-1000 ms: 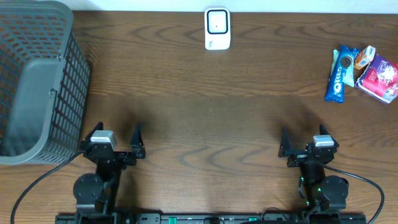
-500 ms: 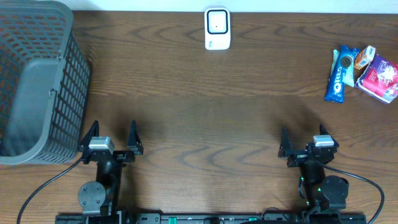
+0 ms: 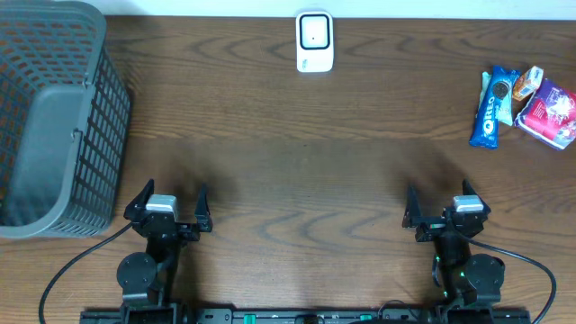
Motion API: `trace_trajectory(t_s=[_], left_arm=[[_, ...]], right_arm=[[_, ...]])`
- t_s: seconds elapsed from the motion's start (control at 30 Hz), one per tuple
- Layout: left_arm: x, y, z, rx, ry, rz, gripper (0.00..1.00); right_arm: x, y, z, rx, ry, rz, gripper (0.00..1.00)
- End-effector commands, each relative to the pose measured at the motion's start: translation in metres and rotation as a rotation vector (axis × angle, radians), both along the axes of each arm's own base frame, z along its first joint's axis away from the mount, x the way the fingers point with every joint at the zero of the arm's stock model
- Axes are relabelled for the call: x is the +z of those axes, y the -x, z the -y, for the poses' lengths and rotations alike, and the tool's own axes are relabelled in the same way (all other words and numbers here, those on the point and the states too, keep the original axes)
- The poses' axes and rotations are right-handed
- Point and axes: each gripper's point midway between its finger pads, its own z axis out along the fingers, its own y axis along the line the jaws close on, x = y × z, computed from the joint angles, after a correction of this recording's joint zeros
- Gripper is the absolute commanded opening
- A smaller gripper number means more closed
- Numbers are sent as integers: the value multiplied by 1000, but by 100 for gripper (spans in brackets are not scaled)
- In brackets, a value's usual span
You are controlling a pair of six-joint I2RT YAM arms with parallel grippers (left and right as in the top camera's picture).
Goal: Scan the item barcode
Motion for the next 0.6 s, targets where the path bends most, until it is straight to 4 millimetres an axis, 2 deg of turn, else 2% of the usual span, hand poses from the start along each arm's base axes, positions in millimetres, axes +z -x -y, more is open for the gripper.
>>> trace_trajectory(t_s=[0.0, 0.2, 0.3, 0.57], left_arm=[[-14, 1, -2, 10, -13, -47, 98], [-15, 1, -4, 19, -12, -52, 98], [-16, 1, -11, 68, 41, -63, 98], [-16, 1, -5, 30, 38, -63, 98]], right_arm=[[0, 0, -2, 8, -15, 0, 99], [0, 0, -2, 8, -14, 0, 99], [0, 0, -2, 8, -14, 0, 99], [0, 0, -2, 8, -14, 0, 99]])
